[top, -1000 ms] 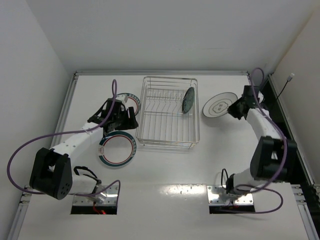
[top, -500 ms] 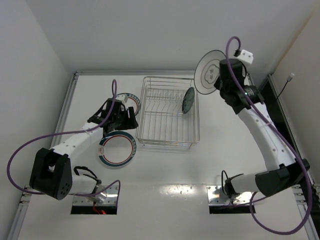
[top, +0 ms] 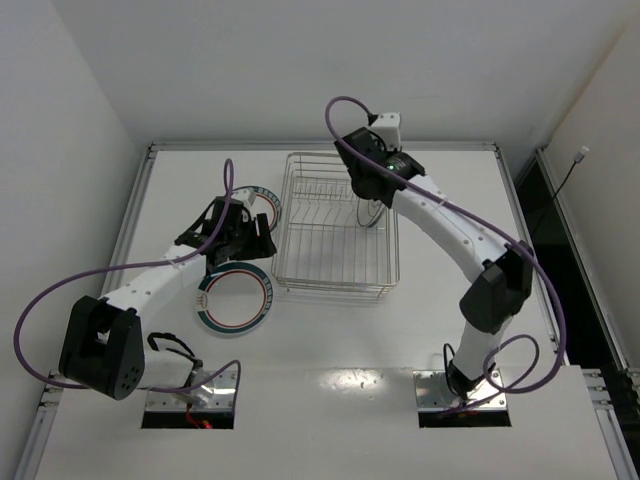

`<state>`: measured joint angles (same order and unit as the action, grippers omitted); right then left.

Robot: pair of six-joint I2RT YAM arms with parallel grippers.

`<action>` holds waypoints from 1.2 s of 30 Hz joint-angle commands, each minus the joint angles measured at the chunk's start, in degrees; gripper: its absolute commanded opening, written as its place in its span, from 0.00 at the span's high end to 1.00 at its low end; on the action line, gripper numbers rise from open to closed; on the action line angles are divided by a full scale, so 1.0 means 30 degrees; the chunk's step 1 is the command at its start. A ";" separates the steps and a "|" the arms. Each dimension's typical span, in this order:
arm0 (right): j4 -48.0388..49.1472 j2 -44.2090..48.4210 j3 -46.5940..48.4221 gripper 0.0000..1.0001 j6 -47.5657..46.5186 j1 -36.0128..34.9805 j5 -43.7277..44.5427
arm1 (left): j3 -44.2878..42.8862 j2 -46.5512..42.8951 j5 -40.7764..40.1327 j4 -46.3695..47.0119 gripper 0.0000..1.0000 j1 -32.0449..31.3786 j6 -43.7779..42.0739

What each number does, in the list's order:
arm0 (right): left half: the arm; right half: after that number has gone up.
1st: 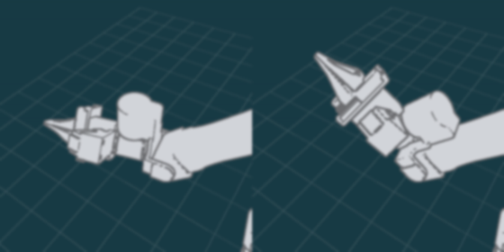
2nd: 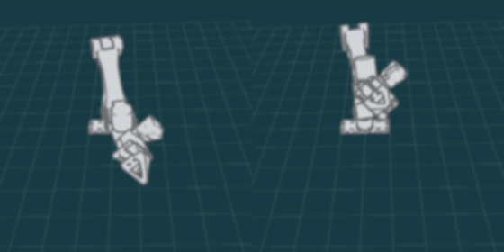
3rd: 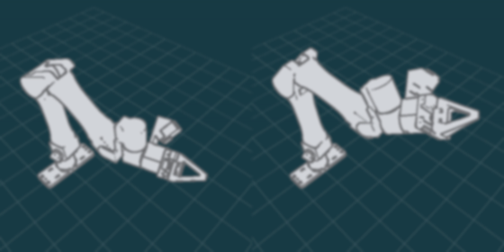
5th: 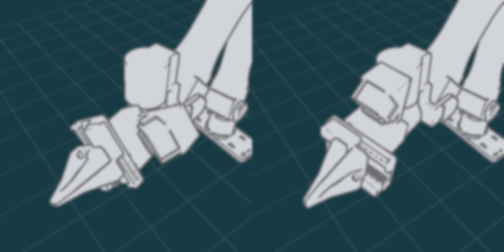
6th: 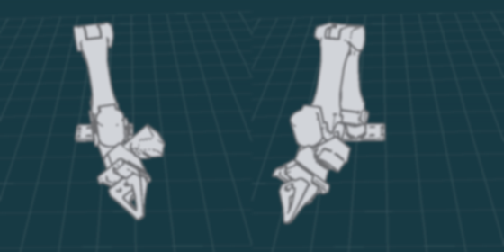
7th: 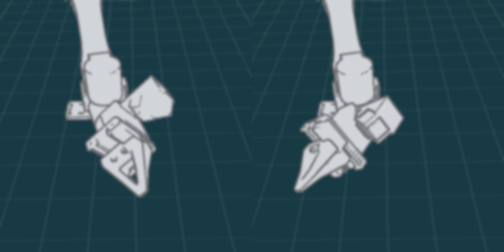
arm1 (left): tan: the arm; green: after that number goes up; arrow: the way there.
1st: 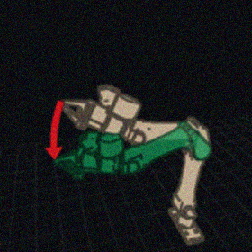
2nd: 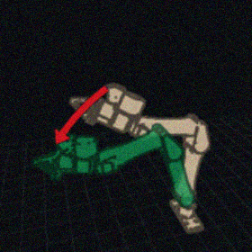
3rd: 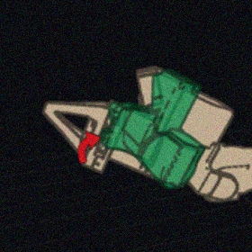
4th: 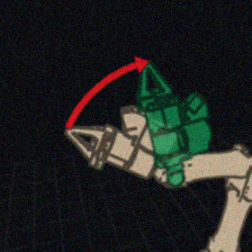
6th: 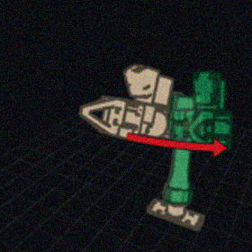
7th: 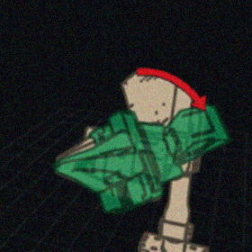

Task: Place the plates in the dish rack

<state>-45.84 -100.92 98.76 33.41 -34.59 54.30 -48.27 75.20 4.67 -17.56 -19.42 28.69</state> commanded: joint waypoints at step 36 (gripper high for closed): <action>0.3566 -0.2597 -0.0078 1.00 -0.4548 -0.0951 0.2846 | -0.0697 -0.0633 -0.0354 0.0200 0.43 -0.0119 -0.0246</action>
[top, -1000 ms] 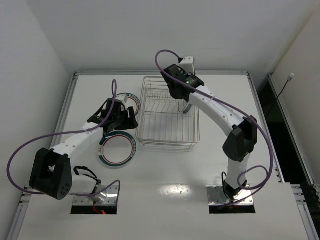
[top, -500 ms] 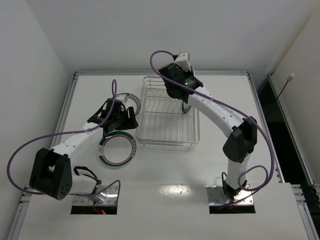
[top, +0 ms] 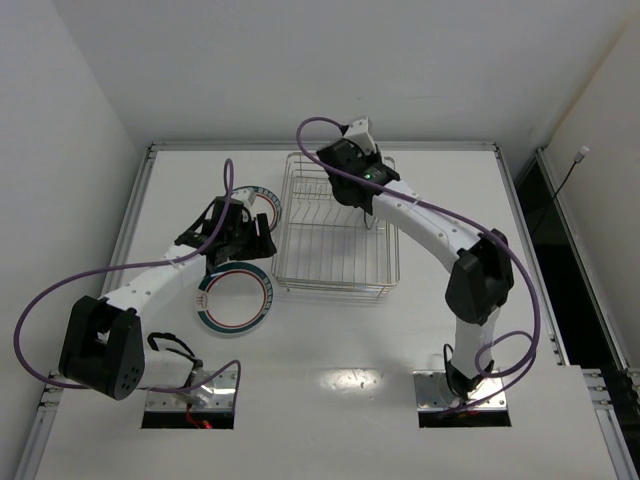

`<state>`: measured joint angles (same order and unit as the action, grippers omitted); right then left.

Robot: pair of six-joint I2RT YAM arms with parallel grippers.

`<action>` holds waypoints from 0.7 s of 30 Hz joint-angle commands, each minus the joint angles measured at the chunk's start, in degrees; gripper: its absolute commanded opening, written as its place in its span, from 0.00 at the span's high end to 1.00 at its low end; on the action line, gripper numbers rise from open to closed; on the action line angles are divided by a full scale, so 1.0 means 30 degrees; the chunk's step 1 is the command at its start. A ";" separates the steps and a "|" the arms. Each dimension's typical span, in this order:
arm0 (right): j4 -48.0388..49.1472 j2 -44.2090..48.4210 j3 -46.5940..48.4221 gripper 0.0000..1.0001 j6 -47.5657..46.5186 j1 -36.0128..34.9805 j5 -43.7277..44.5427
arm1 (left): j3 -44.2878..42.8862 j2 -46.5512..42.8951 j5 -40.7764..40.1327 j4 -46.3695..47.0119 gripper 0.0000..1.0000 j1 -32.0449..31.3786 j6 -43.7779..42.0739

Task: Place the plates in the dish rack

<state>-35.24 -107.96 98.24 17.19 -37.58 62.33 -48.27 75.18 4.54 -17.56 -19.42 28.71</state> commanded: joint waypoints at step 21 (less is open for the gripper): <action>-0.2751 0.4108 0.1500 0.40 0.3030 -0.1533 -0.1293 | -0.1986 -0.1531 -1.3489 -0.5423 0.05 -0.0119 0.5222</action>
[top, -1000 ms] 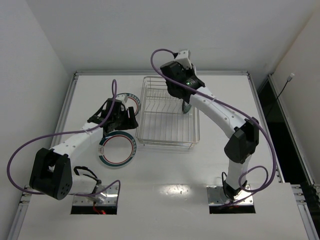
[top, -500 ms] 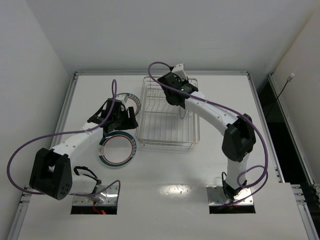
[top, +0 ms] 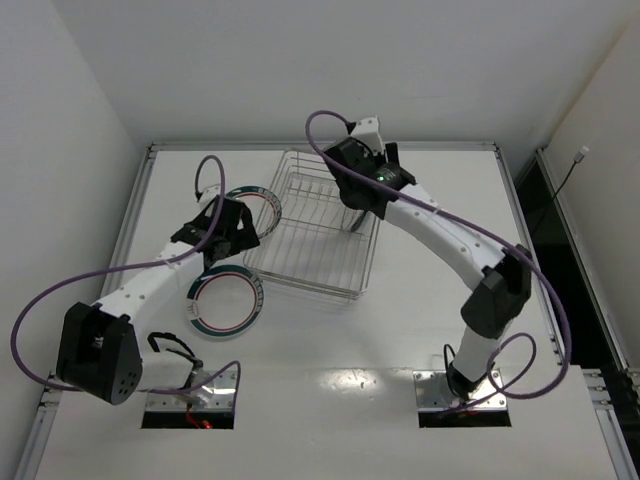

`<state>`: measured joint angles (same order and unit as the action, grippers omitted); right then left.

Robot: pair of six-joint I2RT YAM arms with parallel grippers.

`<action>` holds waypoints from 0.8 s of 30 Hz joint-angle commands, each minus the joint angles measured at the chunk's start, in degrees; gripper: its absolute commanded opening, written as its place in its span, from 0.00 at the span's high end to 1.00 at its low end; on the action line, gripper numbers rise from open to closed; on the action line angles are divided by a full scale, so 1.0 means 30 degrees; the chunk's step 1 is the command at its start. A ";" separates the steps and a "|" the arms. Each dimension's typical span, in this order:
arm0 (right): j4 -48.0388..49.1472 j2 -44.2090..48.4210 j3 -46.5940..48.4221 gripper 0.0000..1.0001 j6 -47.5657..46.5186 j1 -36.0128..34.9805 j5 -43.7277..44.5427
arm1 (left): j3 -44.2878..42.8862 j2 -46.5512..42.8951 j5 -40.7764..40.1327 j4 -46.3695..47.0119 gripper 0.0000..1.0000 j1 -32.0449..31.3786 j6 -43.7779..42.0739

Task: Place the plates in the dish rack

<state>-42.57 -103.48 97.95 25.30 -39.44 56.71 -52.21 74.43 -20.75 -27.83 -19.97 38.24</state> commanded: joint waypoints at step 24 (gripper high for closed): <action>0.4516 0.7720 -1.4162 0.38 0.7270 -0.1736 -1.1957 | 0.3775 -0.2663 0.3369 -0.2384 0.01 0.8381 0.3982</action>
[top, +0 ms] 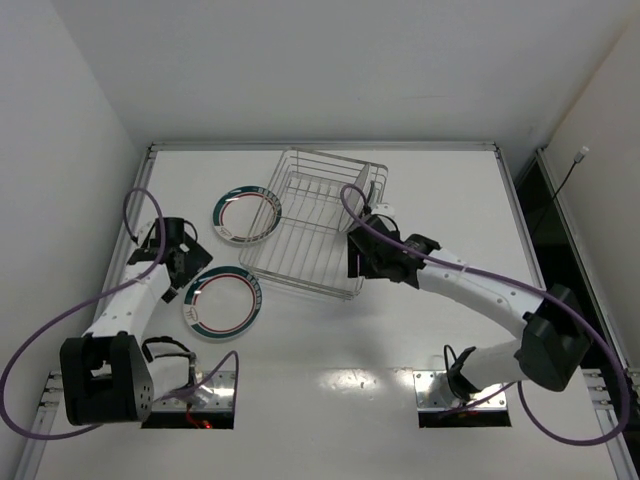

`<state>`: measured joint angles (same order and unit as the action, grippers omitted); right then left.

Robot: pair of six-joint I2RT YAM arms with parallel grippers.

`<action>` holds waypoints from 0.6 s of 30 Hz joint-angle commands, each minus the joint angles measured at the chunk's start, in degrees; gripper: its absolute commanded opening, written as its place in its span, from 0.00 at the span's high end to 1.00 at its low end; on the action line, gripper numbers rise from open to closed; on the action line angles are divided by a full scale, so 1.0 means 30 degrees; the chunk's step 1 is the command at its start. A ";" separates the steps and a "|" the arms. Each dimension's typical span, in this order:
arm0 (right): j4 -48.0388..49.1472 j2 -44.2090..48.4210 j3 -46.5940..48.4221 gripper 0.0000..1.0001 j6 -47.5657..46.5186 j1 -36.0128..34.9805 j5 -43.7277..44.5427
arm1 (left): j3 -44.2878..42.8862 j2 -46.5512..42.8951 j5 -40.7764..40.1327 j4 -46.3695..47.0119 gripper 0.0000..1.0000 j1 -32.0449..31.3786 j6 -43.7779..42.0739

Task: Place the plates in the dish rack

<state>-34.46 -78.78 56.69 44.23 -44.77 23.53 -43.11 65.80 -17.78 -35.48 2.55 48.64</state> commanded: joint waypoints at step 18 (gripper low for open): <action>0.1878 -0.0402 -0.3397 0.57 0.0758 0.2677 -0.0197 | 0.2301 0.1299 0.5514 0.0752 0.01 0.3458 -0.0658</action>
<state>-26.50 -83.29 47.07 46.63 -39.09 19.55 -37.06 69.58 -3.99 -34.54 12.29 47.44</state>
